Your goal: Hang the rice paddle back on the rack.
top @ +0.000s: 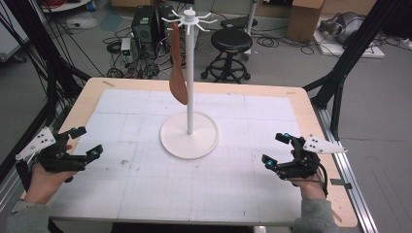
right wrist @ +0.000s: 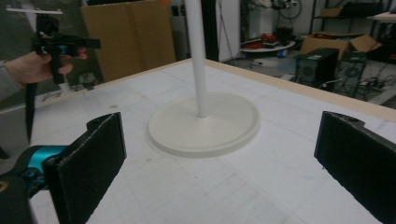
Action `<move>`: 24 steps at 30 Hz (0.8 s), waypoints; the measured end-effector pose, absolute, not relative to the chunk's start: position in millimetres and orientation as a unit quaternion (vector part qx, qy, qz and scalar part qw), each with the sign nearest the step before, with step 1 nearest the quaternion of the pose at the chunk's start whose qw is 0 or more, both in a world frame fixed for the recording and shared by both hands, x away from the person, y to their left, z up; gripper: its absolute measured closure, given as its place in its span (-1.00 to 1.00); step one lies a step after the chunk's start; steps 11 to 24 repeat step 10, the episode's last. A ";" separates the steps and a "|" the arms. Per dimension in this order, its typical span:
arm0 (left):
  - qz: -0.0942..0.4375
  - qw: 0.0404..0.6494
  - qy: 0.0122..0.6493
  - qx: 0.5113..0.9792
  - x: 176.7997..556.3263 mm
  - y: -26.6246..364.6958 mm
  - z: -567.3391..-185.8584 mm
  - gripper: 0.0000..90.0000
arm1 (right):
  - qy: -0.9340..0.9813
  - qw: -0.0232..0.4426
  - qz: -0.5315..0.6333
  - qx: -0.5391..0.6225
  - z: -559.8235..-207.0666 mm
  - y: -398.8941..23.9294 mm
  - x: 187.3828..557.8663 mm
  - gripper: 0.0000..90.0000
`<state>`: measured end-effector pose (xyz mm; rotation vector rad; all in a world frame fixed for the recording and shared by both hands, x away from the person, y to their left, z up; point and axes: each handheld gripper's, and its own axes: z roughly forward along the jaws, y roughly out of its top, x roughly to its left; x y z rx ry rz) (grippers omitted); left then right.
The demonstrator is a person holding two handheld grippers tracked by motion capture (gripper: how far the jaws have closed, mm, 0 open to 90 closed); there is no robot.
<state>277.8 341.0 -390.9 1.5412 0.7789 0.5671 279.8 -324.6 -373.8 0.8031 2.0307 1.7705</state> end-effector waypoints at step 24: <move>0.251 0.615 0.354 0.658 268.6 359.0 -393.3 -0.96 | 0.690 0.185 0.637 0.291 -371.0 -337.7 275.7 -0.98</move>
